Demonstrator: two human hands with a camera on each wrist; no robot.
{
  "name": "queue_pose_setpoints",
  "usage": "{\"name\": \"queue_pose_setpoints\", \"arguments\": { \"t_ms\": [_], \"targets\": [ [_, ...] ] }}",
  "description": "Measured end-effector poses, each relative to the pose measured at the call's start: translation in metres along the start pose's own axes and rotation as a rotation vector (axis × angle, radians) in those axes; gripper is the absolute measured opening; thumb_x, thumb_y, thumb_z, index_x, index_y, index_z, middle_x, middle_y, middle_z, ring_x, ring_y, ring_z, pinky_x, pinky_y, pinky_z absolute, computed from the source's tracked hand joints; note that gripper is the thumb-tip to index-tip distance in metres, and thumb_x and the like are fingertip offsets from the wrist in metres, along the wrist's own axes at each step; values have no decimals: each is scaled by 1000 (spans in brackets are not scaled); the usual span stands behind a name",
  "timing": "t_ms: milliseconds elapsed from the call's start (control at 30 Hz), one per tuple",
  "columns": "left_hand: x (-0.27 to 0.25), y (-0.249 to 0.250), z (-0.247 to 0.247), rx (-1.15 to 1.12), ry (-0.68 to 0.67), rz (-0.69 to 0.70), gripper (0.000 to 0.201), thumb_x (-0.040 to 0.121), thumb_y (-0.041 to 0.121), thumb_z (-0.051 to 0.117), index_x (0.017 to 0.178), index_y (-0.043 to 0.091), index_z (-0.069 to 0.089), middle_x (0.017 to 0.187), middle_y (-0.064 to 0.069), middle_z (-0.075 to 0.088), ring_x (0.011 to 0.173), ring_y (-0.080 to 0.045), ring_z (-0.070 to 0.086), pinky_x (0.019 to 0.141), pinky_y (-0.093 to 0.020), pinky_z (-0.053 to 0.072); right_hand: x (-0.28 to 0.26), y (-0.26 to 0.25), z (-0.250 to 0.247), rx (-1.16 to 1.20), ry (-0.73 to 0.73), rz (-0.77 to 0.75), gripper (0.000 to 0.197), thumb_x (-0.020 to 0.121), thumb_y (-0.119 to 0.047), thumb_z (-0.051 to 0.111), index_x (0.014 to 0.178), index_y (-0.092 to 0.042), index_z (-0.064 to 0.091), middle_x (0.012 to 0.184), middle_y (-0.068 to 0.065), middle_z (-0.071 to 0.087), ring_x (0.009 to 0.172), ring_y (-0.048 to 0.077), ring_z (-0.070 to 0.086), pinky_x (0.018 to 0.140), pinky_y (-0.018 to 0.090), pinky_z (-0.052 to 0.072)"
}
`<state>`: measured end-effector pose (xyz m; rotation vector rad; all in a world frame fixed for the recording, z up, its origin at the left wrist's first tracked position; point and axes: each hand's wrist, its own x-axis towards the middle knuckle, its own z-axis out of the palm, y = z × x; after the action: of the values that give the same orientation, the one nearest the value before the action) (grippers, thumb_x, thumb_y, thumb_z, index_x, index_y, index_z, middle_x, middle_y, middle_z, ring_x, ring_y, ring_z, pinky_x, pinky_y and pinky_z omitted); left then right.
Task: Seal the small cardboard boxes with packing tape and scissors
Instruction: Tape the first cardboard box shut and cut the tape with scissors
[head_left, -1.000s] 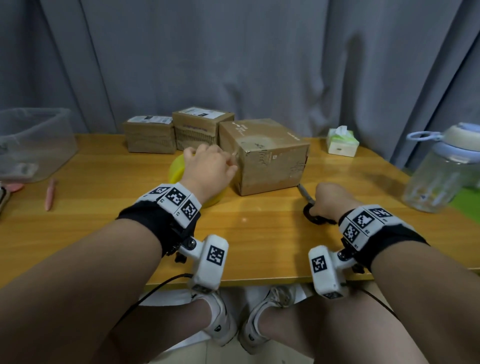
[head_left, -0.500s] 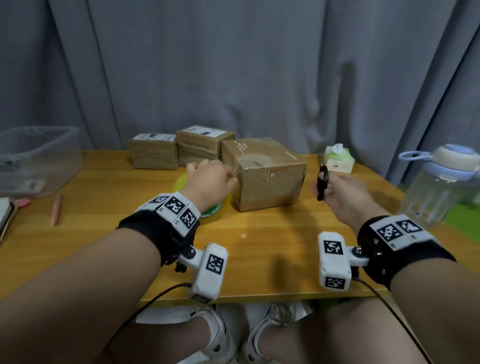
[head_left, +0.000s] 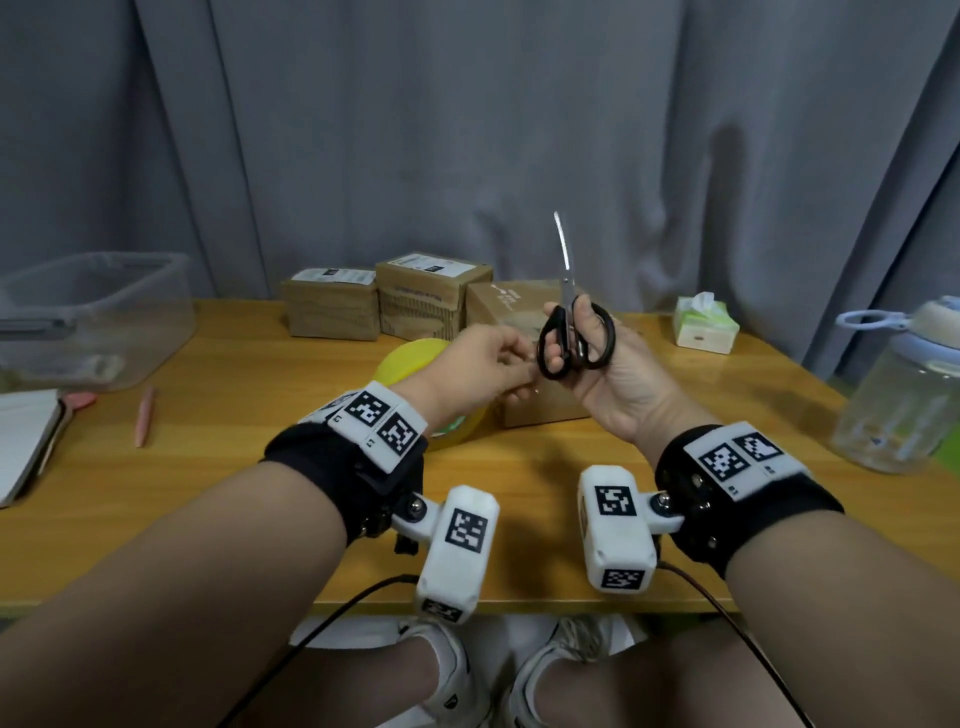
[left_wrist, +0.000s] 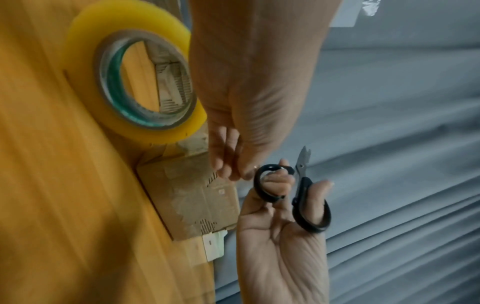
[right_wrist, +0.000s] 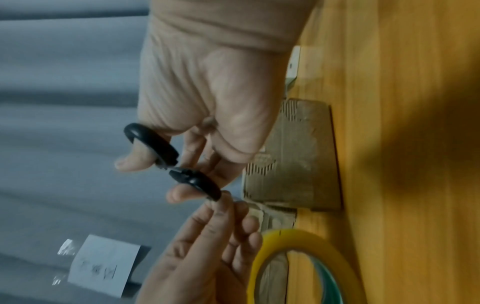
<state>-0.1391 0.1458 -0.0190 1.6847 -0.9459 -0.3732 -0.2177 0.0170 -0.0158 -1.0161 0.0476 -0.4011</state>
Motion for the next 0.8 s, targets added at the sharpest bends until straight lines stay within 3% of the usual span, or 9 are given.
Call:
{"name": "queue_pose_setpoints", "arguments": {
  "t_ms": [100, 167, 267, 333, 400, 467, 567, 667, 800],
  "targets": [
    [-1, 7, -26, 259, 171, 11, 5, 88, 4, 63, 86, 9, 61, 64, 3, 59, 45, 6, 53, 49, -10, 43, 10, 10, 28, 28, 12, -54, 31, 78, -24, 65, 98, -1, 61, 75, 11, 57, 62, 19, 59, 57, 27, 54],
    [-3, 8, -47, 393, 270, 5, 1, 87, 7, 64, 88, 8, 64, 65, 5, 59, 51, 4, 54, 55, -13, 42, 15, 20, 51, 48, 5, -82, 31, 79, -24, 64, 100, -2, 59, 74, 11, 56, 59, 18, 59, 57, 27, 54],
    [-16, -10, -101, 654, 513, -143, 9, 87, 9, 57, 87, 5, 65, 85, -9, 67, 84, -23, 62, 72, -27, 44, 21, 28, 74, 116, -14, -100, 33, 85, -31, 59, 101, -2, 57, 72, 7, 56, 57, 14, 57, 55, 23, 52],
    [-35, -30, -143, 763, 566, -288, 15, 89, 10, 55, 93, 2, 67, 99, -17, 67, 97, -32, 60, 79, -31, 43, 25, 27, 79, 93, -18, -108, 30, 90, -29, 57, 102, -1, 58, 72, 7, 56, 57, 14, 57, 54, 23, 52],
    [-52, -49, -167, 865, 514, -409, 14, 89, 11, 59, 97, 5, 68, 108, -20, 61, 102, -33, 57, 84, -33, 43, 31, 27, 78, -52, 20, -102, 25, 90, -24, 61, 100, -1, 59, 72, 8, 55, 57, 14, 57, 55, 23, 52],
    [-59, -65, -170, 943, 463, -427, 14, 87, 13, 62, 99, 8, 70, 116, -19, 50, 103, -35, 56, 94, -38, 43, 37, 36, 78, -219, 62, -79, 19, 89, -22, 64, 97, -5, 60, 72, 8, 54, 58, 15, 56, 58, 24, 53],
    [-56, -86, -159, 1078, 346, -395, 19, 88, 2, 51, 99, 7, 66, 111, -15, 53, 95, -33, 58, 85, -39, 46, 42, 55, 82, -340, 99, -50, 21, 88, -25, 68, 98, -8, 60, 70, 7, 57, 58, 16, 57, 60, 27, 52],
    [-51, -103, -145, 1233, 234, -427, 19, 88, -4, 44, 98, 8, 55, 100, -11, 52, 79, -25, 48, 75, -36, 47, 44, 63, 86, -321, 123, -59, 26, 87, -24, 68, 103, -4, 60, 67, 7, 56, 55, 15, 56, 59, 27, 52],
    [-46, -105, -128, 1340, -4, -485, 13, 91, 2, 43, 92, 10, 53, 102, -11, 59, 83, -25, 54, 75, -33, 49, 46, 58, 83, -382, 144, -85, 33, 87, -22, 69, 111, -2, 60, 79, 10, 59, 58, 15, 59, 60, 25, 54]
  ]
}}
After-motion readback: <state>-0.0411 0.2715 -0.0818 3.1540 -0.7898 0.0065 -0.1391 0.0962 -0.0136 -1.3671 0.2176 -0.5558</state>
